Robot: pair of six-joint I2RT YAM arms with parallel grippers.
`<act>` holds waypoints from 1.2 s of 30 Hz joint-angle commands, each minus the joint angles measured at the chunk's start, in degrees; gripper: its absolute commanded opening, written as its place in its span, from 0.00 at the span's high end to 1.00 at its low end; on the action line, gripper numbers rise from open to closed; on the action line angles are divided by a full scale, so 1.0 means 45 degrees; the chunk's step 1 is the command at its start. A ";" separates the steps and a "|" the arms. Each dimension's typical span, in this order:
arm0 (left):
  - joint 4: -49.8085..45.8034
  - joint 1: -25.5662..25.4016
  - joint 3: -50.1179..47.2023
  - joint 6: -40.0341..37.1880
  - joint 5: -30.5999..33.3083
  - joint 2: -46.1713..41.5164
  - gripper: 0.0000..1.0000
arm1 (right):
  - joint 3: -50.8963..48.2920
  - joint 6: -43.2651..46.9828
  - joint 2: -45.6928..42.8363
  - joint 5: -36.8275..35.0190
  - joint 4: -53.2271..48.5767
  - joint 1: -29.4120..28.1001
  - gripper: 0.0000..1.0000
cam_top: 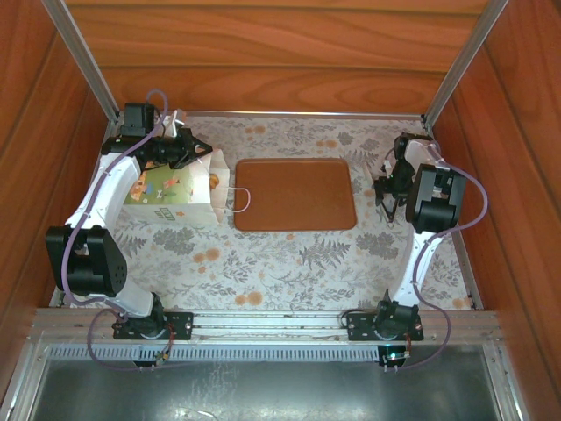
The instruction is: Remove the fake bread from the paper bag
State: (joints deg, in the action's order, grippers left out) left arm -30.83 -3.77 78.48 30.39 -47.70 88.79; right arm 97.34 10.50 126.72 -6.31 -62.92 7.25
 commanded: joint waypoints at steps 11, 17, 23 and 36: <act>0.0079 -0.0051 0.0134 -0.0120 -0.0024 -0.0337 1.00 | -0.1110 -0.0263 -0.0218 0.0791 0.1296 -0.0047 0.38; 0.0093 -0.0044 -0.0016 -0.0113 -0.0014 -0.0391 1.00 | -0.0669 -0.0303 0.0219 0.0410 0.1112 -0.0051 0.27; 0.0093 -0.0043 -0.0020 -0.0109 -0.0004 -0.0358 1.00 | -0.0385 -0.0243 0.0504 0.0398 0.1052 -0.0057 0.25; 0.0083 -0.0069 -0.0037 -0.0110 -0.0034 -0.0356 1.00 | -0.0240 -0.0458 0.0593 0.0016 0.1226 -0.0087 0.24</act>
State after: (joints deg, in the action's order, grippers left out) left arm -30.83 -3.77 78.46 30.39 -47.66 88.79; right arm 96.36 8.82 125.97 -6.33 -60.64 7.11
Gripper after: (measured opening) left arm 0.045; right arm 0.768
